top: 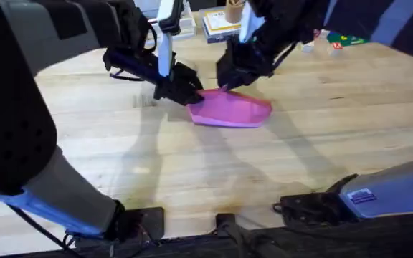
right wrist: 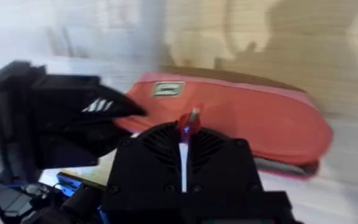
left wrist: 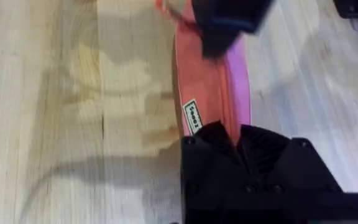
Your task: Unzip the bag, pick up the pens from the table one at a time and place them inside, then zip the bag closed.
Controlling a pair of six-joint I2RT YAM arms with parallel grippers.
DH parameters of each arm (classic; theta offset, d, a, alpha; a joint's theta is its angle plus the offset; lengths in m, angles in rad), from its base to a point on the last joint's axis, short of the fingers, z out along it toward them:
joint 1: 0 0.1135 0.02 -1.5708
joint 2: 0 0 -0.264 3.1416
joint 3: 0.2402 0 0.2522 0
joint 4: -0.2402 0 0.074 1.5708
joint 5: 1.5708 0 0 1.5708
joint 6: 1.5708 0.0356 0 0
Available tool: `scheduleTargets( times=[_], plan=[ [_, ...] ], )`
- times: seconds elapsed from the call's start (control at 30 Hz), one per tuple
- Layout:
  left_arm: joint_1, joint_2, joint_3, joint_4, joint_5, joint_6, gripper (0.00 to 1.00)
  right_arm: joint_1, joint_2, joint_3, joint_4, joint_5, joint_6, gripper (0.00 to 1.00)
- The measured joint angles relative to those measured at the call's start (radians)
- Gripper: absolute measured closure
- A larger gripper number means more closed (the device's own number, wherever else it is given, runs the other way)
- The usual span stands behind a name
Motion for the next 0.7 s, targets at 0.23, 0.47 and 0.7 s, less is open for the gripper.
scheduleTargets(
  times=[0.23,0.47,0.7],
  plan=[
    [-0.009,0.0,0.0,0.004,0.008,0.0,0.956,-0.129,0.0,0.003,-0.086,0.016,-0.03,0.968],
    [-0.009,0.0,0.0,0.003,0.018,-0.001,0.956,-0.255,0.0,0.003,-0.103,0.031,-0.049,0.968],
    [-0.009,0.0,0.0,0.007,0.02,0.0,0.956,-0.336,0.0,-0.002,-0.112,0.113,-0.066,0.968]
  ],
)
